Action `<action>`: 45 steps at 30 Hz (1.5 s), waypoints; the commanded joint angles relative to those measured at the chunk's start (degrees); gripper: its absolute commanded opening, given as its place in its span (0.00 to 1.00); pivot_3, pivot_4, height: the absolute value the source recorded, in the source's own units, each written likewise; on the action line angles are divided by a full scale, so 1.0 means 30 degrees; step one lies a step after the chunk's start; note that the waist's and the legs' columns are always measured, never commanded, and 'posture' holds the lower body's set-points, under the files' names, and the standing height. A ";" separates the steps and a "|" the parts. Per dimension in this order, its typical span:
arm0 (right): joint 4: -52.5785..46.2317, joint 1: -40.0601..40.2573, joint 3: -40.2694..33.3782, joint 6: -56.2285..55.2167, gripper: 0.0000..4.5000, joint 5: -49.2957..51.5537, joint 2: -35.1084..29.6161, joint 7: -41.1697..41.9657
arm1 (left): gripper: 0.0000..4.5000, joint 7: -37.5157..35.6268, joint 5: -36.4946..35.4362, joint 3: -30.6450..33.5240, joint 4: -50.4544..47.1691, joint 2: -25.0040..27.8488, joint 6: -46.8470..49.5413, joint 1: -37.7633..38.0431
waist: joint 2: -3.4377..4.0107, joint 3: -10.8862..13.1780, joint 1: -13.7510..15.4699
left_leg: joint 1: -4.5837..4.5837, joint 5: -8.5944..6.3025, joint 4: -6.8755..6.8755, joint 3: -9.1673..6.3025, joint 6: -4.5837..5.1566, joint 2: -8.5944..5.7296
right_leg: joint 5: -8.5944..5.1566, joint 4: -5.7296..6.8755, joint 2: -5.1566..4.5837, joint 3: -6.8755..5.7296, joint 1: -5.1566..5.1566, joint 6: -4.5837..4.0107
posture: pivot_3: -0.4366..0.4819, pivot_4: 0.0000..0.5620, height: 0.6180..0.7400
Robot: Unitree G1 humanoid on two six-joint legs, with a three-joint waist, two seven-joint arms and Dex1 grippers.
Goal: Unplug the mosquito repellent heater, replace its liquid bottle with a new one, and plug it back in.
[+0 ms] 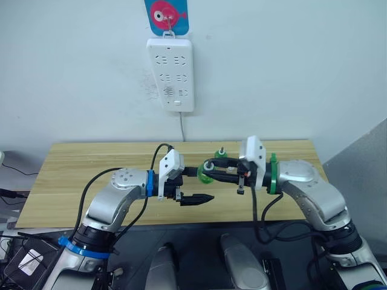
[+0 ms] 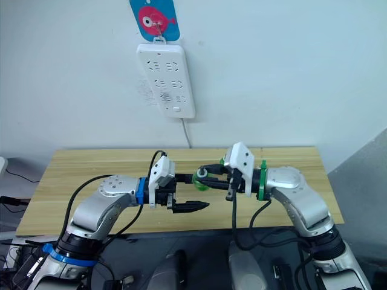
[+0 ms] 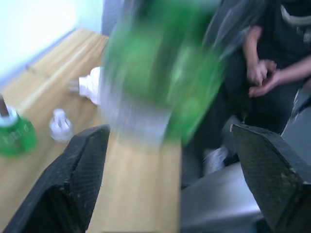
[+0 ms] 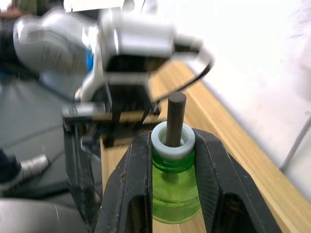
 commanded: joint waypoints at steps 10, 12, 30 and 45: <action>-0.0272 0.0687 -0.7684 0.8584 0.18 1.4123 0.4070 -1.0328 | 0.94 0.8581 -1.3223 0.6024 -0.3512 -0.4485 0.9824 0.0245 | -0.0003 -0.0002 0.0016 | 0.0000 0.0000 0.0041 -0.0017 0.0001 -0.0002 | -0.0001 0.0078 0.0003 -0.0007 0.0003 0.0002 | 0.23 0.38 0.96; -0.0054 0.0742 -0.8069 0.8735 0.18 1.6241 0.4423 -1.2153 | 0.94 1.0109 -1.5009 0.6433 -0.3466 -0.5030 1.0266 0.0350 | -0.0001 -0.0004 0.0015 | 0.0000 0.0001 0.0042 -0.0018 0.0001 -0.0003 | -0.0001 0.0080 0.0006 -0.0007 0.0002 0.0001 | 0.23 0.38 0.96; -0.0365 0.0774 -0.6282 0.6755 0.18 2.2165 0.3722 -1.7314 | 0.94 1.6665 -2.1299 0.6047 -0.3113 -0.6652 0.8247 0.0466 | 0.0002 -0.0059 0.0036 | -0.0007 0.0002 0.0045 -0.0009 0.0004 -0.0010 | -0.0002 0.0050 0.0018 0.0008 -0.0001 0.0001 | 0.22 0.37 0.96; -0.0267 0.0613 -0.5485 0.5480 0.18 2.3198 0.3119 -1.7943 | 0.94 1.7168 -2.2785 0.5646 -0.3001 -0.5881 0.7176 0.0773 | 0.0006 -0.0073 0.0045 | -0.0035 0.0001 0.0042 -0.0001 0.0004 -0.0010 | -0.0001 -0.0028 0.0019 0.0019 0.0001 -0.0001 | 0.23 0.37 0.96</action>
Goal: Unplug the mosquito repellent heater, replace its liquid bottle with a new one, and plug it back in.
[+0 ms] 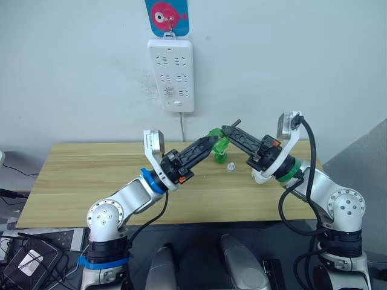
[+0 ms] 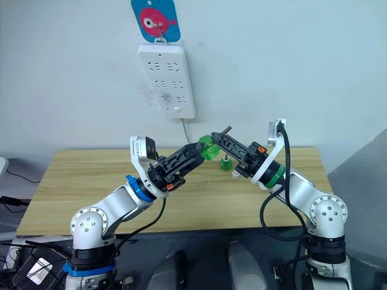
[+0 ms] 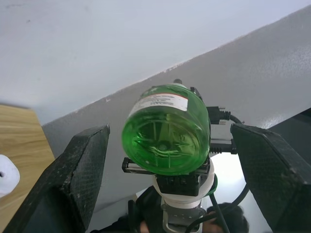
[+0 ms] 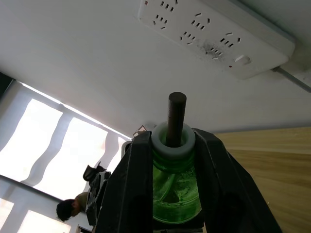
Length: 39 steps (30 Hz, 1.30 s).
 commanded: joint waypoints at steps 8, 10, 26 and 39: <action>-0.0805 -0.0229 0.0571 -0.0505 0.18 0.0647 -0.0431 0.0328 | 0.61 -0.0120 -0.0467 -0.0466 -0.0349 0.0006 -0.0733 -0.0204 | -0.0001 -0.0005 0.0003 | -0.0009 0.0000 -0.0002 0.0003 0.0000 0.0000 | 0.0001 -0.0020 0.0000 0.0004 0.0000 -0.0001 | 0.23 0.36 0.96; -0.0859 -0.0204 0.0673 -0.0567 0.18 0.0665 -0.0483 0.0354 | 0.52 -0.0247 -0.0500 -0.0700 -0.0446 0.0153 -0.0577 -0.0099 | 0.0002 -0.0016 0.0002 | -0.0014 0.0000 -0.0002 0.0006 0.0000 0.0000 | 0.0001 -0.0020 0.0000 0.0008 -0.0004 -0.0001 | 0.23 0.36 0.96; -0.0823 -0.0089 0.0839 -0.0846 0.18 0.0531 -0.0773 0.0730 | 0.14 0.1147 -0.1382 -0.0652 0.0044 0.0333 -0.1184 0.0427 | 0.0001 -0.0026 0.0020 | -0.0017 0.0000 -0.0004 0.0012 0.0000 0.0000 | 0.0001 -0.0039 0.0000 0.0015 -0.0002 -0.0001 | 0.23 0.36 0.96; -0.0574 -0.0226 0.1072 -0.1139 0.18 0.0179 -0.0510 0.0731 | 1.00 0.1499 -0.3076 -0.1377 -0.0739 0.0753 -0.1304 0.0887 | 0.0003 -0.0037 0.0026 | -0.0018 0.0000 -0.0005 0.0012 0.0000 0.0000 | 0.0001 -0.0044 -0.0001 0.0016 -0.0003 -0.0001 | 0.23 0.35 0.96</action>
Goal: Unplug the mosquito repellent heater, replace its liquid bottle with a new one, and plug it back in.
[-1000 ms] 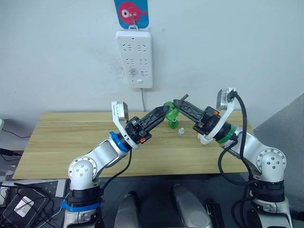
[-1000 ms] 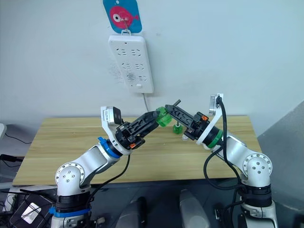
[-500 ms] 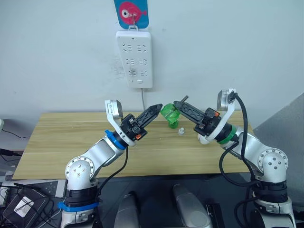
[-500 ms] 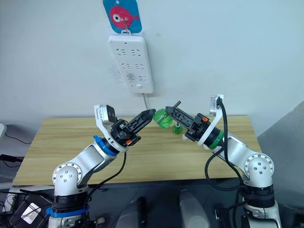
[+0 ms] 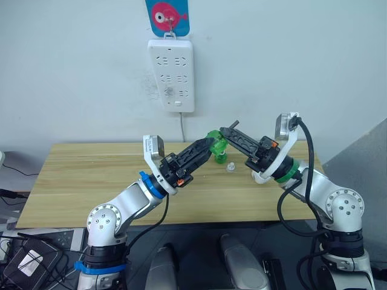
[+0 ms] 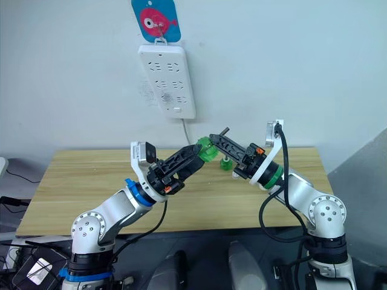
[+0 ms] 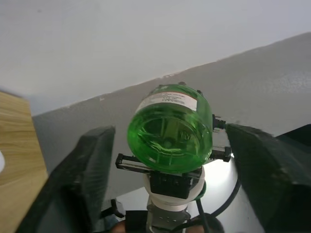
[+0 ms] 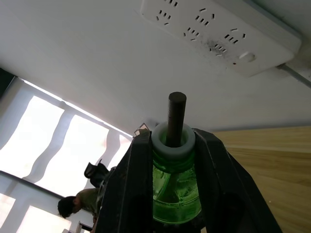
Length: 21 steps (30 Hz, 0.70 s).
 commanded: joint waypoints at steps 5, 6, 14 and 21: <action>-0.0601 -0.0285 0.0141 -0.0291 0.18 0.0389 0.0109 0.0264 | 1.00 -0.0355 0.0211 -0.0308 -0.0668 -0.0038 -0.0418 -0.0320 | -0.0002 -0.0008 0.0006 | 0.0000 0.0000 0.0000 0.0001 0.0000 0.0000 | 0.0000 -0.0002 0.0000 0.0001 0.0000 0.0000 | 0.23 0.35 0.96; -0.0616 -0.0287 0.0164 -0.0306 0.18 0.0465 0.0099 0.0250 | 1.00 -0.0466 0.0331 -0.0346 -0.0674 -0.0037 -0.0424 -0.0365 | -0.0001 -0.0009 0.0007 | 0.0000 0.0000 0.0000 0.0002 0.0000 0.0000 | 0.0000 -0.0002 0.0000 0.0002 0.0000 -0.0001 | 0.23 0.35 0.96; -0.0635 -0.0418 0.0258 -0.0398 0.18 0.0794 0.0164 0.0115 | 1.00 -0.0681 0.0469 -0.0487 -0.0641 -0.0349 -0.0748 -0.0312 | -0.0003 -0.0017 0.0008 | -0.0002 0.0000 -0.0001 0.0003 0.0000 0.0000 | 0.0000 -0.0008 0.0000 0.0002 -0.0001 0.0000 | 0.23 0.35 0.96; -0.0500 -0.0524 0.0224 -0.0505 0.18 0.0920 0.0171 0.0041 | 0.60 -0.0788 0.0402 -0.0425 -0.0681 -0.0264 -0.0843 -0.0116 | -0.0006 -0.0024 0.0016 | -0.0003 0.0000 -0.0001 0.0003 0.0000 0.0000 | 0.0000 -0.0008 0.0000 0.0003 0.0000 -0.0001 | 0.24 0.35 0.96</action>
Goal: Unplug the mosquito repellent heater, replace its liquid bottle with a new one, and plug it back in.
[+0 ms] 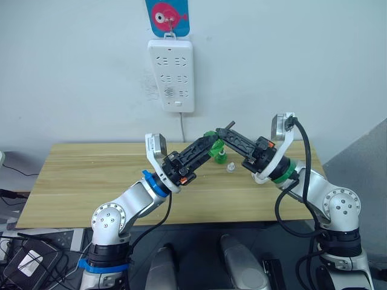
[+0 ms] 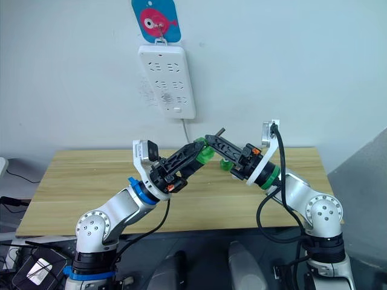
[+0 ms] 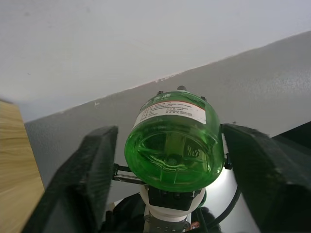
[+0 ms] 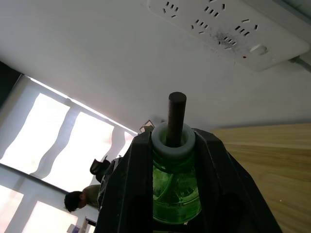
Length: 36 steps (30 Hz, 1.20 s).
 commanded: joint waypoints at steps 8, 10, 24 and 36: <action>-0.0692 -0.0365 0.0050 -0.0148 0.18 0.1007 0.0010 0.0208 | 0.53 -0.0704 0.0037 -0.0204 -0.0641 0.0042 0.0125 0.0121 | 0.0001 -0.0004 0.0002 | 0.0000 0.0000 -0.0001 0.0001 0.0000 0.0000 | 0.0000 -0.0002 0.0000 0.0003 -0.0001 0.0000 | 0.24 0.35 0.96; -0.0656 -0.0289 0.0038 -0.0063 0.18 0.1434 -0.0116 0.0110 | 0.53 -0.0737 0.0105 -0.0228 -0.0655 0.0048 0.0121 0.0159 | 0.0000 -0.0004 0.0002 | 0.0000 0.0000 -0.0001 0.0001 0.0000 0.0000 | 0.0000 -0.0002 0.0000 0.0002 0.0000 0.0000 | 0.24 0.35 0.96; 0.2891 0.0544 0.0069 0.1463 1.00 -0.9096 -0.9550 0.6503 | 0.53 -0.8542 1.3432 -0.3699 -0.2566 0.4543 -0.3287 -0.0323 | 0.0004 -0.0005 0.0271 | -0.0009 -0.0002 -0.0045 0.0051 0.0002 -0.0017 | 0.0004 -0.0134 -0.0003 0.0055 0.0007 -0.0005 | 0.24 0.39 0.96; 0.3867 -0.1290 0.5197 0.1724 1.00 -1.9981 -1.0733 0.8912 | 0.53 -1.6312 2.8148 -0.6821 0.4980 0.6227 -1.9966 0.0711 | 0.0017 -0.0014 0.0305 | -0.0004 -0.0008 -0.0090 0.0136 0.0008 -0.0006 | -0.0003 -0.0154 -0.0030 0.0107 -0.0039 -0.0015 | 0.23 0.43 0.96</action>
